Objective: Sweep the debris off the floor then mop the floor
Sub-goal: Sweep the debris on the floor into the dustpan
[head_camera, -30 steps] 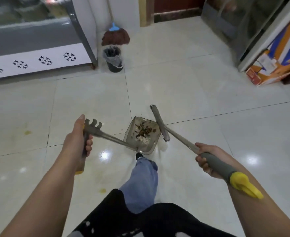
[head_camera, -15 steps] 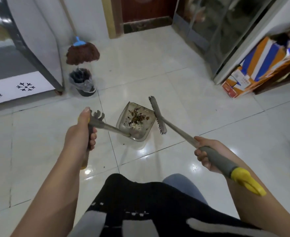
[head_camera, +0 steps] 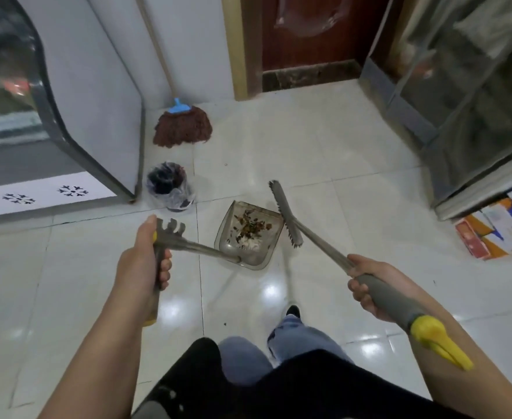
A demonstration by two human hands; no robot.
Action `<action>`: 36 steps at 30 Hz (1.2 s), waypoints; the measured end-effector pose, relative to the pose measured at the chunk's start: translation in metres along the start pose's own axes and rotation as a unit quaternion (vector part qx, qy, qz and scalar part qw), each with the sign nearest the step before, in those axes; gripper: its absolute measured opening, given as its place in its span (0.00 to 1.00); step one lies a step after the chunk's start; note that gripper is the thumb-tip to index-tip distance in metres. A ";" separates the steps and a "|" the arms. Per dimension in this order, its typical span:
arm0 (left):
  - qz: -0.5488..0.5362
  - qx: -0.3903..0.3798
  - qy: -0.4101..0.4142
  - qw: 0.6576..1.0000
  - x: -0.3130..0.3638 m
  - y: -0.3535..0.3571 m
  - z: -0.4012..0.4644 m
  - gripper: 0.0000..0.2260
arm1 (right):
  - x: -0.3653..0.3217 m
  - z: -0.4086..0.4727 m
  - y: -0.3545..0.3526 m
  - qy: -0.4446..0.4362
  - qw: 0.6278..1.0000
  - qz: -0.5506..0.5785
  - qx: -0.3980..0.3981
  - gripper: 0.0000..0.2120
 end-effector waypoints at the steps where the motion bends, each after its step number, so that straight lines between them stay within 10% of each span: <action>1: -0.003 0.005 -0.001 1.000 0.010 0.013 0.009 0.26 | -0.025 0.008 0.000 0.012 1.000 -0.017 -0.005 0.26; 20: -0.073 0.105 -0.062 0.990 0.149 0.172 0.205 0.26 | -0.387 0.146 0.089 0.092 0.972 -0.215 -0.031 0.28; 26: -0.052 0.093 -0.081 0.991 0.172 0.230 0.233 0.30 | -0.475 0.209 0.110 0.111 0.956 -0.267 -0.037 0.14; 36: -0.076 0.173 -0.186 0.964 0.227 0.313 0.250 0.27 | -0.611 0.285 0.149 0.209 0.865 -0.457 -0.002 0.11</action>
Point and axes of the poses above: each hand's wrist, its own z-axis towards the middle knuckle, its own y-axis out of the palm, x = y × z, the point moved 1 cm from there along z, towards the middle knuckle, and after that the axes turned 8 degrees about y, right-handed, at the moved point
